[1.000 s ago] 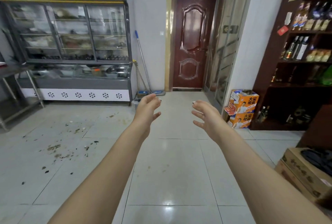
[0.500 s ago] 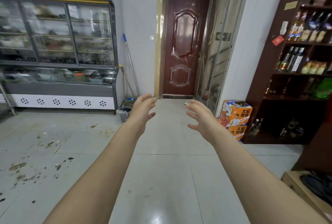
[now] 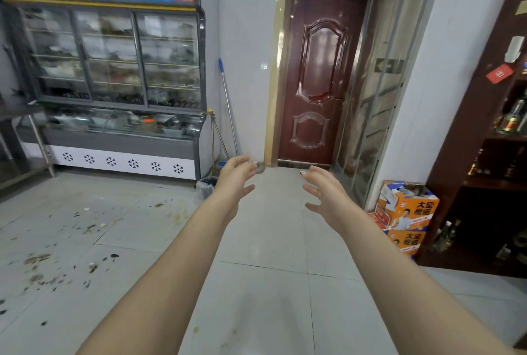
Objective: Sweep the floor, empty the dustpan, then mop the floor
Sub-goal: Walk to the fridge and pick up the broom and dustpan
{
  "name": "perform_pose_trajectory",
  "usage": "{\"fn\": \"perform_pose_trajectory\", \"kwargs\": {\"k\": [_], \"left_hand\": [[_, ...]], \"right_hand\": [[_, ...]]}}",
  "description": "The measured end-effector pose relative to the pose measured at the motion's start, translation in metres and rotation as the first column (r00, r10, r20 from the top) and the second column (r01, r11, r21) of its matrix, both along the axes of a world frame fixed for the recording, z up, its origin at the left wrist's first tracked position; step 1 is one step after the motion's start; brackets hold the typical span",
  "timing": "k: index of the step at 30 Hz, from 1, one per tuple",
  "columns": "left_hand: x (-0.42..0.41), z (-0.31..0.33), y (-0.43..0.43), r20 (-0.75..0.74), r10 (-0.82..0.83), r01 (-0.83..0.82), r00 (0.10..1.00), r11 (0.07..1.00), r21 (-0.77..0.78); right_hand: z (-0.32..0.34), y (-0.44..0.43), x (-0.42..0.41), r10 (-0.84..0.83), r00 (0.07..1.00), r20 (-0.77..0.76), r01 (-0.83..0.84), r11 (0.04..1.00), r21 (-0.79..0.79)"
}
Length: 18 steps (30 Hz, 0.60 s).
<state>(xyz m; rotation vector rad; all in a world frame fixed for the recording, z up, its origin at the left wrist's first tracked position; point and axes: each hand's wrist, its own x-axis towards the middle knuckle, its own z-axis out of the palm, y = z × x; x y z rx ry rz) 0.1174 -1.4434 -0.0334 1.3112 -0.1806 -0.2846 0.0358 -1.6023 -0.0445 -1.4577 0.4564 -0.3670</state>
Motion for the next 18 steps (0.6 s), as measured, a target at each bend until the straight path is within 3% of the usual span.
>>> {"fn": "perform_pose_trajectory", "kwargs": {"k": [18], "left_hand": [[0.079, -0.002, -0.201, -0.007, 0.212, -0.212, 0.977, 0.977, 0.006]], "right_hand": [[-0.015, -0.231, 0.124, 0.120, 0.992, -0.040, -0.119, 0.992, 0.041]]}}
